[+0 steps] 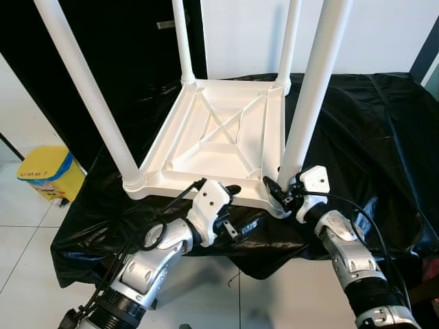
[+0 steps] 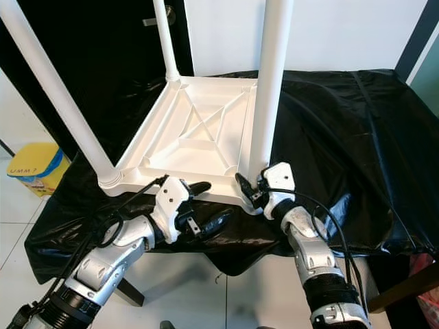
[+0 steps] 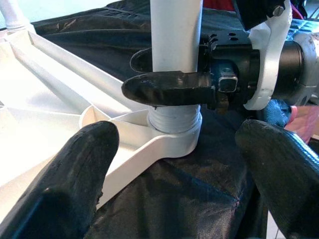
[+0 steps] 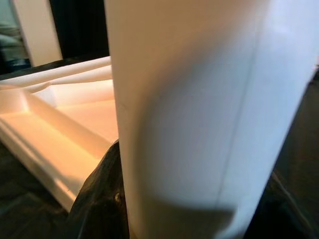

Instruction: Building children table

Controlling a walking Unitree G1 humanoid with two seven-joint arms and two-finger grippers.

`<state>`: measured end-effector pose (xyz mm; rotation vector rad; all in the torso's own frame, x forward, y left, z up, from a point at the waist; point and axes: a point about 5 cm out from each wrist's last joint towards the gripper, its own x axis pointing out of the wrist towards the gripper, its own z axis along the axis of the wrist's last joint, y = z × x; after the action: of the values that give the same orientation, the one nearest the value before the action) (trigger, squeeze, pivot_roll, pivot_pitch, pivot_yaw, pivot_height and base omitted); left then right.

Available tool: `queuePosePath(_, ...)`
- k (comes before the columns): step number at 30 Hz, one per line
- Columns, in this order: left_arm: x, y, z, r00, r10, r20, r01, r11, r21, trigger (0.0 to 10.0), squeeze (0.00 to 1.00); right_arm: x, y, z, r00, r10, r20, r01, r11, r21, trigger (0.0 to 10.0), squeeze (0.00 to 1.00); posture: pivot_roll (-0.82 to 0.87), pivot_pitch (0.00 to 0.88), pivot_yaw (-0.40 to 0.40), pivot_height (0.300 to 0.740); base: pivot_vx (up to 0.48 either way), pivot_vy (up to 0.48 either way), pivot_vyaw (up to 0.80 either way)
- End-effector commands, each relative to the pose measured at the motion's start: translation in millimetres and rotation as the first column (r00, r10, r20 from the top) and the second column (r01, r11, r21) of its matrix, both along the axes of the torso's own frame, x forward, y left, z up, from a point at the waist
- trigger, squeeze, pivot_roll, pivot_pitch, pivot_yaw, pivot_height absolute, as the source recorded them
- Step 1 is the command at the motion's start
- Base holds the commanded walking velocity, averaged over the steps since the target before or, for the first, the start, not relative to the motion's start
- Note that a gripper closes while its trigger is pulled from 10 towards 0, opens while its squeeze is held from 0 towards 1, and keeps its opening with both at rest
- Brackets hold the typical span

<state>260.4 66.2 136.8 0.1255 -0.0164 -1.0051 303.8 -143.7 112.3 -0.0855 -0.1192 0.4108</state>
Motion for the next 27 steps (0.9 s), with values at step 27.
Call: queuePosePath(27,-7.6,-3.3,1,0.995,-0.097,-0.015,0.097,0.995,0.014,10.0,0.00,-16.7,13.4,-14,0.885,-0.452,-0.113,0.462,0.881,0.099,10.0,0.00,-0.14,0.000,0.054,0.740,0.000,0.000,0.00)
